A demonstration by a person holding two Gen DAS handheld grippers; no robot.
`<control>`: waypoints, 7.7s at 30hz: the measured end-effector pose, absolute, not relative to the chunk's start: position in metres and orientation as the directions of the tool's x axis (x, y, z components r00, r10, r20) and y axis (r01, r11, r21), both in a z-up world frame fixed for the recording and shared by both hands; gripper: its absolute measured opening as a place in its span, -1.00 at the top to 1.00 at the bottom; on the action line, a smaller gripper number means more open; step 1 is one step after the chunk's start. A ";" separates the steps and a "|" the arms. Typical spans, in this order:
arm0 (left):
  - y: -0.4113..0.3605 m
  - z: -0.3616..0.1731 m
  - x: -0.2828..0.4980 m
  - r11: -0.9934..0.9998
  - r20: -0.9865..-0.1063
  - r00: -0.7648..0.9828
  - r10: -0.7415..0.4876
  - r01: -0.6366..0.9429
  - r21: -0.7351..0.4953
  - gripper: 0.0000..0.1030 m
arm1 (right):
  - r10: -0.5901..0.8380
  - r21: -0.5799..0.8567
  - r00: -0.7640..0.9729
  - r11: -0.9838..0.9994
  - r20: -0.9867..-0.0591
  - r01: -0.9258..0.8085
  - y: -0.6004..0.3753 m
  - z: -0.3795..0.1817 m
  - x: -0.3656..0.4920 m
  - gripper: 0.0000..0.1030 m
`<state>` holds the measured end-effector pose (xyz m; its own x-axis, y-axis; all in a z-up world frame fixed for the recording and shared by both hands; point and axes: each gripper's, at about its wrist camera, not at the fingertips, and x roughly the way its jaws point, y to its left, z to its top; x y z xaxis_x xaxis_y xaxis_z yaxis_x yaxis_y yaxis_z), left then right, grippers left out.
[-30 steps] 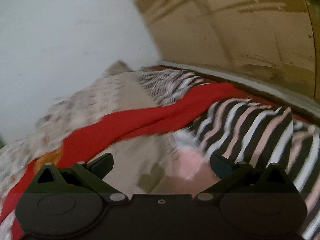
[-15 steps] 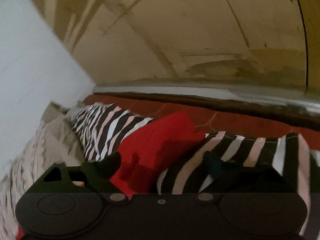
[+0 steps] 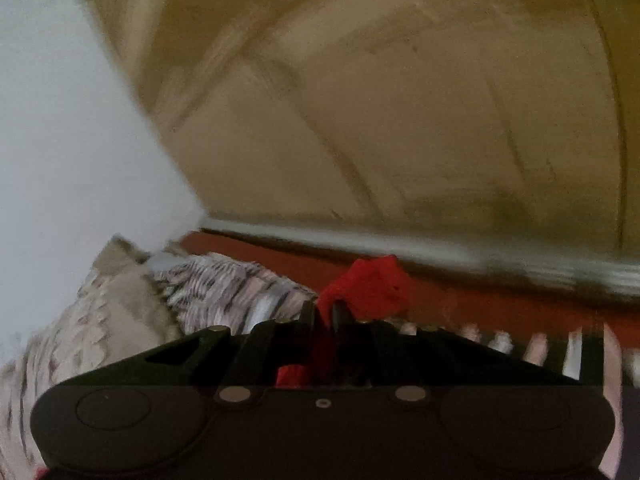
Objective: Fold small clothes
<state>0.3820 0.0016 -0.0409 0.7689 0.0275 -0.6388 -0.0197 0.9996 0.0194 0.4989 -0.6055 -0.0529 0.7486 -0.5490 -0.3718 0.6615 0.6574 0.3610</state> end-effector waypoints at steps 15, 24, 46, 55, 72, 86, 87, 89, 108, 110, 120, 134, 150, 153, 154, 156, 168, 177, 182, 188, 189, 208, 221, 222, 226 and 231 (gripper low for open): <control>0.013 -0.015 0.359 0.998 -0.591 0.807 0.021 -0.050 -0.034 -0.99 | -0.054 -0.064 0.995 0.997 -0.088 0.048 -0.351 0.068 0.515 0.86; 0.029 -0.016 0.352 0.994 -0.597 0.801 0.043 -0.095 -0.056 -0.99 | 0.195 -0.426 0.940 0.853 -0.278 -0.303 -0.205 -0.017 0.479 0.86; 0.017 -0.027 0.364 0.994 -0.606 0.796 0.017 -0.078 -0.074 -0.99 | 0.243 -0.755 0.887 0.467 -0.392 -0.461 -0.159 -0.107 0.410 -0.29; -0.013 -0.043 0.421 0.995 -0.578 0.815 -0.047 -0.010 -0.095 -0.99 | 0.083 -0.617 0.927 0.724 -0.366 -0.308 -0.249 -0.083 0.419 -0.99; -0.041 -0.080 0.466 1.000 -0.655 0.755 0.014 -0.018 0.000 -0.99 | -0.257 -0.542 0.891 0.840 -0.375 0.014 -0.357 -0.104 0.520 -0.26; -0.050 -0.083 0.472 1.000 -0.648 0.761 0.014 0.001 0.023 -0.99 | -0.183 -0.479 0.919 0.878 -0.349 -0.008 -0.364 -0.102 0.531 0.82; -0.051 -0.086 0.473 1.000 -0.654 0.756 0.008 0.005 0.018 -0.99 | -0.189 -0.411 0.913 0.911 -0.360 0.026 -0.373 -0.099 0.529 0.82; -0.055 -0.093 0.474 0.999 -0.663 0.748 0.014 0.009 0.031 -0.99 | -0.188 -0.297 0.885 0.953 -0.425 0.060 -0.389 -0.103 0.531 0.82; 0.064 -0.071 0.428 0.973 -0.628 0.772 0.095 -0.205 -0.105 -0.99 | -0.137 -0.178 0.883 0.982 -0.449 0.062 -0.388 -0.087 0.481 -0.31; 0.100 -0.071 0.427 0.956 -0.631 0.765 0.129 -0.265 -0.127 -0.99 | -0.110 -0.162 0.894 0.986 -0.435 0.043 -0.380 -0.078 0.462 -0.51; 0.260 -0.077 0.412 0.751 -0.586 0.789 0.185 -0.498 -0.434 -0.99 | -0.020 -0.219 0.920 0.973 -0.391 -0.072 -0.309 -0.044 0.373 -0.99; 0.333 -0.128 0.446 0.491 -0.604 0.776 0.182 -0.604 -0.628 -0.86 | 0.044 -0.136 0.889 0.984 -0.455 -0.118 -0.241 -0.050 0.310 -0.99; 0.350 -0.124 0.440 0.435 -0.502 0.811 0.302 -0.585 -0.684 0.82 | 0.042 -0.106 0.883 0.989 -0.467 -0.103 -0.243 -0.057 0.311 -0.99; 0.339 -0.100 0.442 0.533 -0.422 0.847 0.324 -0.532 -0.659 0.84 | 0.045 -0.108 0.885 0.988 -0.463 -0.107 -0.243 -0.058 0.310 -0.99; 0.334 -0.089 0.443 0.568 -0.389 0.864 0.320 -0.503 -0.652 0.85 | 0.046 -0.108 0.887 0.988 -0.460 -0.107 -0.243 -0.058 0.310 -0.99; 0.323 -0.066 0.446 0.635 -0.322 0.897 0.302 -0.441 -0.634 0.85 | 0.046 -0.108 0.892 0.988 -0.450 -0.106 -0.243 -0.058 0.309 -0.99; 0.184 0.063 0.465 0.903 0.011 0.996 -0.084 0.081 -0.423 0.86 | 0.024 -0.044 0.922 0.998 -0.387 -0.045 -0.262 -0.052 0.301 -0.99; 0.048 0.076 0.480 0.874 -0.015 0.901 -0.434 0.417 -0.250 0.86 | -0.041 -0.009 0.929 0.999 -0.367 0.041 -0.291 -0.052 0.287 -0.99; -0.024 0.042 0.481 0.816 -0.130 0.807 -0.576 0.557 -0.154 0.86 | -0.081 -0.005 0.923 0.996 -0.375 0.086 -0.306 -0.056 0.281 -0.99; -0.072 -0.020 0.472 0.753 -0.311 0.694 -0.649 0.645 -0.133 0.86 | -0.127 -0.005 0.914 0.991 -0.384 0.136 -0.320 -0.062 0.272 -0.99; -0.080 -0.029 0.466 0.746 -0.335 0.679 -0.654 0.651 -0.137 0.86 | -0.134 -0.005 0.913 0.990 -0.386 0.143 -0.322 -0.063 0.270 -0.99; -0.074 -0.063 0.449 0.729 -0.477 0.578 -0.662 0.644 -0.232 -0.11 | -0.133 -0.002 0.905 0.990 -0.403 0.144 -0.321 -0.071 0.270 -0.99; 0.005 -0.073 0.440 0.927 -0.513 0.787 -0.342 0.372 -0.049 -0.92 | -0.077 -0.010 0.903 0.997 -0.424 0.080 -0.307 -0.071 0.291 -0.99; 0.012 -0.075 0.443 0.939 -0.520 0.797 -0.308 0.341 -0.034 -0.93 | -0.071 -0.017 0.903 0.997 -0.423 0.071 -0.304 -0.070 0.295 -0.99; 0.036 -0.084 0.457 0.977 -0.533 0.828 -0.177 0.214 0.008 -0.99 | -0.040 -0.046 0.906 0.999 -0.422 0.023 -0.294 -0.064 0.315 -0.99; 0.053 -0.095 0.486 0.990 -0.558 0.827 -0.065 0.123 0.067 -0.99 | 0.003 -0.075 0.903 0.996 -0.429 -0.039 -0.276 -0.055 0.354 -0.99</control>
